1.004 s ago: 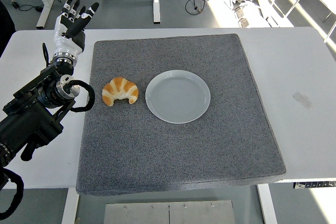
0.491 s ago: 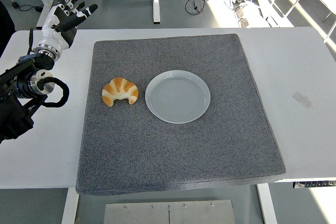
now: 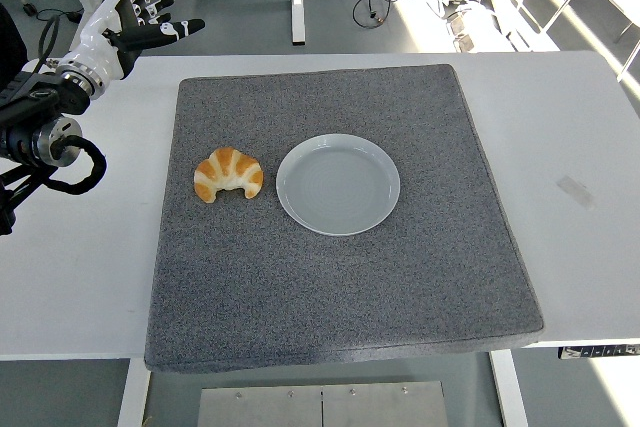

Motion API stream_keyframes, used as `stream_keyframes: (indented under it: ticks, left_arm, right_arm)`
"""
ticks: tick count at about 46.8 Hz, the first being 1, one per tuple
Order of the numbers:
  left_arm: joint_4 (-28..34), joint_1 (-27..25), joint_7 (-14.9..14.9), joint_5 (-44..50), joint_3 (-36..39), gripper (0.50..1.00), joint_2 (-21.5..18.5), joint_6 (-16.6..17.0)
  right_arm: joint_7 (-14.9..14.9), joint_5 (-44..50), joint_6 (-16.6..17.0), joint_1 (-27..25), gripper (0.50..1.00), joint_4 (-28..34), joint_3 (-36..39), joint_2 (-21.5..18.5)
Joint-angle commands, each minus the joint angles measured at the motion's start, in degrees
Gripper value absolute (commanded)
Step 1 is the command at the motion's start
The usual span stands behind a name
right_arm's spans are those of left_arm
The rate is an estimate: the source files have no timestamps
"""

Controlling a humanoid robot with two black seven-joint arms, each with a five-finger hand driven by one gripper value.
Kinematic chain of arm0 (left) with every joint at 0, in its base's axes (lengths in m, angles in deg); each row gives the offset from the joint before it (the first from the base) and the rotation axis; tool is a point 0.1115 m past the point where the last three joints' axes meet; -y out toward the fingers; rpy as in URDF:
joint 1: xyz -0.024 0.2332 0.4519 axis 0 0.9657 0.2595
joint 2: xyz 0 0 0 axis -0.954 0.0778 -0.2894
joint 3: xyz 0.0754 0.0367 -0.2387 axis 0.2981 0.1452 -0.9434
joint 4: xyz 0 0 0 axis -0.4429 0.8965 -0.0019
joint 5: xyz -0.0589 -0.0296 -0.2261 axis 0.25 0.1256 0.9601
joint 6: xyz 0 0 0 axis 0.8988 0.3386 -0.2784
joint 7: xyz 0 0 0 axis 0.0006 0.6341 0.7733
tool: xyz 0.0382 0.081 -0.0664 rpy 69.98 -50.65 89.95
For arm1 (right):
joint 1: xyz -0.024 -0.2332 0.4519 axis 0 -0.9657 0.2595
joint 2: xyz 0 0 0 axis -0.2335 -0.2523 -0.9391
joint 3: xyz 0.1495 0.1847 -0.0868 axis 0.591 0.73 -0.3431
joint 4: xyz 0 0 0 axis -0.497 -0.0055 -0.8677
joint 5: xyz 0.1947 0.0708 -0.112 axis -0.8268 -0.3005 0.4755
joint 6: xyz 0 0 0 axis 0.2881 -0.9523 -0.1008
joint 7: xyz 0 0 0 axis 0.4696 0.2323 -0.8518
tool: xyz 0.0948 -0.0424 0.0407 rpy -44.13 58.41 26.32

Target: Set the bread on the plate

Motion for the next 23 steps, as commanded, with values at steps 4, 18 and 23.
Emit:
stream_keyframes:
  ticks: [4, 18, 23]
  left_arm:
    - [2.8, -0.2, 0.9, -3.3, 0.1, 0.980, -2.1, 0.7]
    - [4.4, -0.3, 6.5, -12.9, 0.8, 0.980, -2.0, 0.8]
    - [7.2, -0.8, 8.7, -16.3, 1.9, 0.980, -2.3, 1.7]
  right_arm:
    - [0.0, 0.0, 0.0, 0.0, 1.000, -0.1, 0.0, 0.0]
    - [0.0, 0.0, -0.1, 0.0, 1.000, 0.0, 0.0, 0.0]
    - [0.1, 0.0, 0.0, 0.0, 1.000, -0.1, 0.0, 0.0]
